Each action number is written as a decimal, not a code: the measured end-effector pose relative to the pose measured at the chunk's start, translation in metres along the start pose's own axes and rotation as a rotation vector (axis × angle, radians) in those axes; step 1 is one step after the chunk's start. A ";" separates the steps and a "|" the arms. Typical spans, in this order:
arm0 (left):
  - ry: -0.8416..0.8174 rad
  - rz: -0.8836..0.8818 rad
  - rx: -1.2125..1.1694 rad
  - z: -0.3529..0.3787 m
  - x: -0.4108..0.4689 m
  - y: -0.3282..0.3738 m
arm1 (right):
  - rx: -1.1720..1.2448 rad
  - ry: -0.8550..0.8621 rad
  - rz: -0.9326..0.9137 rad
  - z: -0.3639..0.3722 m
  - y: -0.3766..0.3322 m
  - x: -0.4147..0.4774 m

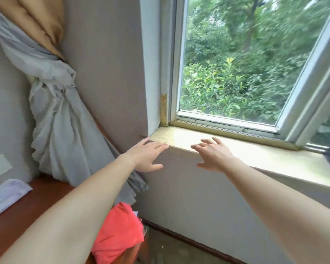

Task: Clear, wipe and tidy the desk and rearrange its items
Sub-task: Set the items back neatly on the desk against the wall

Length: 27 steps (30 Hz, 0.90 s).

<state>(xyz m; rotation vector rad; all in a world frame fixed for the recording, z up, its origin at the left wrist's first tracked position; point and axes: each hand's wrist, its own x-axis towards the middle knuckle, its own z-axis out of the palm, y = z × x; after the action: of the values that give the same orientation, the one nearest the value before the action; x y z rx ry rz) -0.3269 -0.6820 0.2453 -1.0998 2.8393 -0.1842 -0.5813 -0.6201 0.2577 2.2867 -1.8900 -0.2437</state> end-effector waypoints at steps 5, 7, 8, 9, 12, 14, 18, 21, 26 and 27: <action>0.007 0.232 0.018 -0.017 0.077 0.047 | 0.015 -0.051 0.269 0.015 0.055 -0.060; 0.023 0.310 0.047 -0.021 0.103 0.067 | 0.028 -0.071 0.369 0.018 0.072 -0.085; 0.028 0.340 0.058 -0.023 0.115 0.078 | 0.034 -0.088 0.421 0.019 0.080 -0.099; 0.028 0.370 0.061 -0.025 0.125 0.089 | 0.040 -0.108 0.474 0.020 0.086 -0.113; 0.031 0.489 0.063 -0.029 0.150 0.125 | 0.039 -0.146 0.611 0.026 0.100 -0.158; 0.038 0.569 0.066 -0.032 0.162 0.150 | 0.034 -0.177 0.693 0.030 0.106 -0.184; 0.087 0.691 0.066 -0.038 0.180 0.196 | 0.030 -0.205 0.813 0.033 0.116 -0.223; 0.109 0.747 0.062 -0.044 0.192 0.222 | 0.022 -0.213 0.873 0.031 0.124 -0.238; 0.117 0.795 0.053 -0.054 0.213 0.254 | 0.028 -0.196 0.930 0.027 0.144 -0.247; 0.120 0.796 0.050 -0.057 0.218 0.259 | 0.032 -0.191 0.936 0.026 0.149 -0.248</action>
<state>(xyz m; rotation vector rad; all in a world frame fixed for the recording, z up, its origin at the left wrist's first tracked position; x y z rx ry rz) -0.6672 -0.6349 0.2545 0.1035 3.0904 -0.2524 -0.7754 -0.4043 0.2713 1.1902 -2.8053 -0.2939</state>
